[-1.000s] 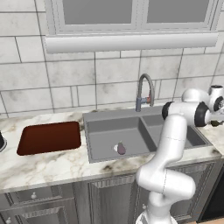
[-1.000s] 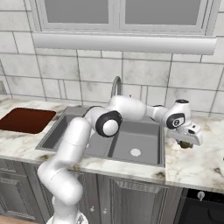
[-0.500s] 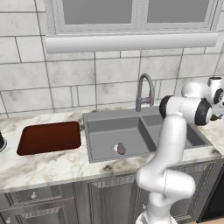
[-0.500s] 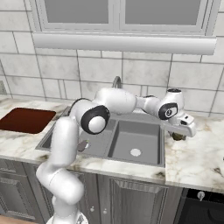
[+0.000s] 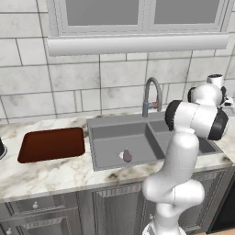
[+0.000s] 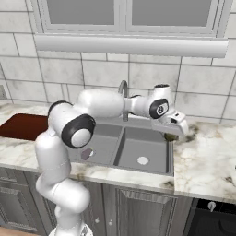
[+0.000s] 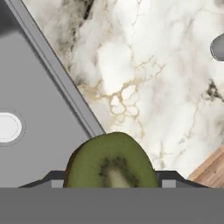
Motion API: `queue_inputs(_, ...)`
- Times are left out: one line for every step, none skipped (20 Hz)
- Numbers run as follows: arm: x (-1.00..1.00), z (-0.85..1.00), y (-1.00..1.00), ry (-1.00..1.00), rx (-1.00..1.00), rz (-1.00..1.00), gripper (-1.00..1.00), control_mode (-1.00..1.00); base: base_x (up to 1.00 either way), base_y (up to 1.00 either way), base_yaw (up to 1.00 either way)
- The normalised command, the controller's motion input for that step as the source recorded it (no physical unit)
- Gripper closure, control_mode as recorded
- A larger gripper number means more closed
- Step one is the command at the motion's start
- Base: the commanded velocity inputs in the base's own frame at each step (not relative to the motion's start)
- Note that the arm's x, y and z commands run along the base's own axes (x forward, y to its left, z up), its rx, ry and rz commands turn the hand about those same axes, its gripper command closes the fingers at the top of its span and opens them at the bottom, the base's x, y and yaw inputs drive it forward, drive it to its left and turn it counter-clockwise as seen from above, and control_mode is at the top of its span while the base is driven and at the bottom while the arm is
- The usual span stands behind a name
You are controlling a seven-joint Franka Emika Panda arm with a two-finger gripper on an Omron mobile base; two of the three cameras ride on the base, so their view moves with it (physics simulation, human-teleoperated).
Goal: Pick up all produce items and place them in the sink. Turn on the sink faucet to wash them. Then turn the sink off and put them in the tray.
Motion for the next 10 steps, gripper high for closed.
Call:
queue_inputs(-0.39, 0.28, 0.77, 0.0, -0.05, 0.02, 1.0, -1.0, 0.0, 0.0, 0.0)
queue_inputs(-0.42, 0.26, 0.74, 0.0, -0.05, 0.03, 1.0, -1.0, 0.0, 0.0, 0.0)
queue_inputs(-0.46, 0.22, 0.7, 0.0, -0.05, 0.05, 1.0, -1.0, 0.0, 0.0, 0.0)
queue_inputs(-0.49, 0.21, 0.66, 0.0, -0.05, 0.06, 1.0, -1.0, 0.0, 0.0, 0.0)
queue_inputs(-0.52, 0.17, 0.63, 0.0, -0.04, 0.07, 1.0, -1.0, 0.0, 0.0, 0.0)
queue_inputs(-0.52, 0.15, 0.64, 0.0, -0.04, 0.09, 1.0, -1.0, 0.0, 0.0, 0.0)
queue_inputs(-0.53, 0.13, 0.65, 0.0, -0.04, 0.1, 1.0, -1.0, 0.0, 0.0, 0.0)
queue_inputs(-0.51, 0.11, 0.68, 0.0, -0.03, 0.1, 1.0, -1.0, 0.0, 0.0, 0.0)
queue_inputs(-0.49, 0.09, 0.71, 0.0, -0.03, 0.1, 1.0, -1.0, 0.0, 0.0, 0.0)
queue_inputs(-0.48, 0.09, 0.72, 0.0, -0.03, 0.11, 1.0, -1.0, 0.0, 0.0, 0.0)
